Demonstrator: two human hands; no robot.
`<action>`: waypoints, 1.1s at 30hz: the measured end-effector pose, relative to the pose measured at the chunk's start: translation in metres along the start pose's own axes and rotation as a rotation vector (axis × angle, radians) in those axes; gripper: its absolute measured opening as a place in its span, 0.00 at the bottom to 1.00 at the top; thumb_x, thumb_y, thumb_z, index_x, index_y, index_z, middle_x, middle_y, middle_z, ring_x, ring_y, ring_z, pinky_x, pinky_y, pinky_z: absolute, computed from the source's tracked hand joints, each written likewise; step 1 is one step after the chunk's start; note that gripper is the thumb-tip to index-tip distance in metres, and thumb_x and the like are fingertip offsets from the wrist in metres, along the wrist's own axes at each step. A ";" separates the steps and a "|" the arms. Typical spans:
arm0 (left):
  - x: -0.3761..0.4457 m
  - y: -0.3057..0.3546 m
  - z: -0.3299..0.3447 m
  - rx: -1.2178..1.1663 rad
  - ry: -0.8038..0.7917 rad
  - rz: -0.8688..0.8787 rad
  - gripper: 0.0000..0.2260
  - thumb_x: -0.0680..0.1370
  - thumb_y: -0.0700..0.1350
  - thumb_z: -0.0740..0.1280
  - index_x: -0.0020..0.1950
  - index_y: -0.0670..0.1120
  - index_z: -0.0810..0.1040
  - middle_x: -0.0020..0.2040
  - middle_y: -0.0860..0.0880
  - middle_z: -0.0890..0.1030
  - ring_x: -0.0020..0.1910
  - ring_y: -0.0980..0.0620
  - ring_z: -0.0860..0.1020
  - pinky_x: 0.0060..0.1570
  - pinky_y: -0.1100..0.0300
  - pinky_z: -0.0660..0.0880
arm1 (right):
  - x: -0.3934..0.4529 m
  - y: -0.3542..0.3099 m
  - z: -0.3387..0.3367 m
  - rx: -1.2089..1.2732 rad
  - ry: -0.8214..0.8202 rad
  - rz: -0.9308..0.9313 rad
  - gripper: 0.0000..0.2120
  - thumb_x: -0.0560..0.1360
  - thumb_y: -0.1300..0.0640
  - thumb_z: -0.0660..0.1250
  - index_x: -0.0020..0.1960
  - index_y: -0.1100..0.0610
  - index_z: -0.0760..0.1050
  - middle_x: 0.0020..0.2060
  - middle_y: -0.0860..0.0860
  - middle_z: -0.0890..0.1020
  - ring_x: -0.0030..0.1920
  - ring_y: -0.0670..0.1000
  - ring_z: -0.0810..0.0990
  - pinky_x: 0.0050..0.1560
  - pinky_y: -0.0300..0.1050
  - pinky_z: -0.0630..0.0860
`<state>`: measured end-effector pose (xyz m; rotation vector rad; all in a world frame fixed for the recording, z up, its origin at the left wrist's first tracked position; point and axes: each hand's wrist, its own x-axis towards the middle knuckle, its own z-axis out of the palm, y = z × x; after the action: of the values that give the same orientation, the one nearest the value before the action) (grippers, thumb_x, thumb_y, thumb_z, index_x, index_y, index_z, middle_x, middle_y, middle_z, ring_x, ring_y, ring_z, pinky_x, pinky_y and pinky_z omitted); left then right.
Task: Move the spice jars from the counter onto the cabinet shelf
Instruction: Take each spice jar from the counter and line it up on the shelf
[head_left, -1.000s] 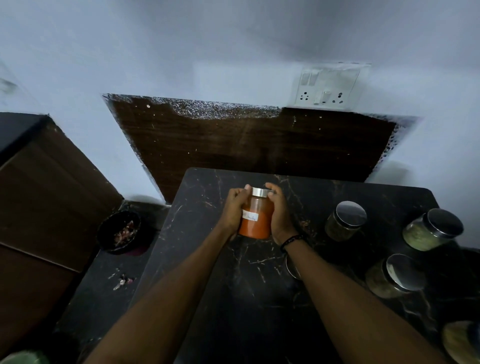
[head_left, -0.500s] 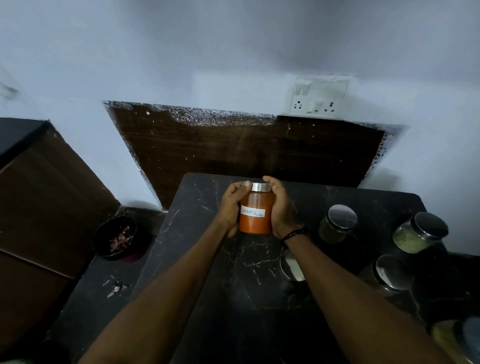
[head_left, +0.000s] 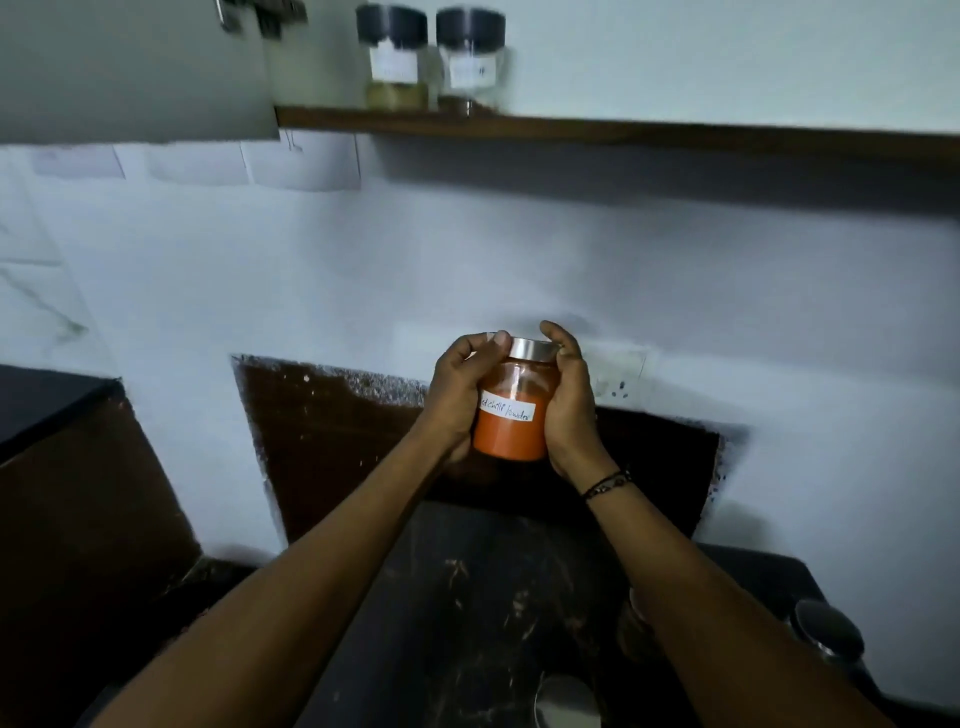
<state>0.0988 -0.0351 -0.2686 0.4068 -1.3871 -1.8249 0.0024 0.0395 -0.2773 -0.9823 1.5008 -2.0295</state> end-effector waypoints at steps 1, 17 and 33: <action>0.006 0.019 0.009 -0.005 -0.009 0.050 0.12 0.74 0.51 0.72 0.49 0.45 0.78 0.45 0.45 0.84 0.43 0.46 0.83 0.44 0.54 0.80 | 0.010 -0.023 0.001 -0.010 -0.009 -0.059 0.16 0.83 0.49 0.48 0.62 0.41 0.72 0.54 0.46 0.79 0.46 0.43 0.84 0.41 0.39 0.79; 0.078 0.202 0.099 0.014 -0.037 0.448 0.22 0.75 0.57 0.71 0.60 0.42 0.77 0.53 0.43 0.85 0.48 0.45 0.85 0.42 0.55 0.81 | 0.086 -0.224 0.022 -0.194 0.108 -0.544 0.21 0.84 0.49 0.54 0.76 0.49 0.65 0.73 0.48 0.70 0.70 0.49 0.71 0.72 0.54 0.69; 0.215 0.256 0.111 0.328 0.011 0.481 0.21 0.79 0.59 0.66 0.65 0.47 0.76 0.61 0.50 0.80 0.55 0.50 0.80 0.51 0.55 0.78 | 0.226 -0.276 0.018 -0.421 -0.209 -0.458 0.23 0.69 0.60 0.76 0.59 0.53 0.70 0.53 0.52 0.80 0.54 0.53 0.80 0.49 0.45 0.79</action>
<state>-0.0107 -0.1445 0.0474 0.2198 -1.6167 -1.2108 -0.1134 -0.0407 0.0504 -1.7865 1.7419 -1.8381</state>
